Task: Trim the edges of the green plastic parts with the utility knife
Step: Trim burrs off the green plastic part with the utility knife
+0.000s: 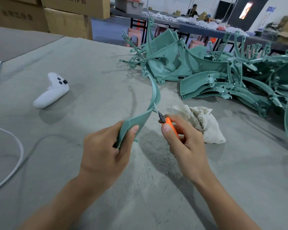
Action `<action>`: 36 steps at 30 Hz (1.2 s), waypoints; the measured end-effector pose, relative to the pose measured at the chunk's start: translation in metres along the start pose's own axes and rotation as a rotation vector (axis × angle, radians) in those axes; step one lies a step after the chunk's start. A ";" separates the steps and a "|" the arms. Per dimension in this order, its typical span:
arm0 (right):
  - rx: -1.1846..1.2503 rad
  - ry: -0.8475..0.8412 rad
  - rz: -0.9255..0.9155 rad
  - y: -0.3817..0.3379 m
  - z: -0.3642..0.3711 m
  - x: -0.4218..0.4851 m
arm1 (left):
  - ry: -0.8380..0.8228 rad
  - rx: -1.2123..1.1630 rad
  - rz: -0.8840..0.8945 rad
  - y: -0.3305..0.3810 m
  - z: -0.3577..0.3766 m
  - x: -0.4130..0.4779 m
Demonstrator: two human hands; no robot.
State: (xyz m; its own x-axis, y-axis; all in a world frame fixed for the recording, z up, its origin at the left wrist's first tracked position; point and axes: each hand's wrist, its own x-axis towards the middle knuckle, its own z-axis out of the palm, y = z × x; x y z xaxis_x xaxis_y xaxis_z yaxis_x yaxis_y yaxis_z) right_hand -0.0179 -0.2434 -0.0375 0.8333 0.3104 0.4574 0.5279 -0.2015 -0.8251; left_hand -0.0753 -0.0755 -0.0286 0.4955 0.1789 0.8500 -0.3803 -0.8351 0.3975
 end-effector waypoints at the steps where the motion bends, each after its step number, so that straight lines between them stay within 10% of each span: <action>1: -0.004 0.000 0.000 0.000 0.000 0.000 | -0.006 -0.002 -0.004 0.000 0.000 0.000; 36: 0.027 -0.037 -0.058 0.006 -0.012 0.010 | -0.042 -0.031 -0.063 0.000 -0.004 0.000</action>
State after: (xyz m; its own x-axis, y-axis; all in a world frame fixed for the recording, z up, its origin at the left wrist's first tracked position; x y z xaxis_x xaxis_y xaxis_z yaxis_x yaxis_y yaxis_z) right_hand -0.0045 -0.2528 -0.0344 0.7948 0.3546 0.4926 0.5700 -0.1575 -0.8064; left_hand -0.0788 -0.0736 -0.0270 0.5509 0.2081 0.8082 -0.3712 -0.8062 0.4606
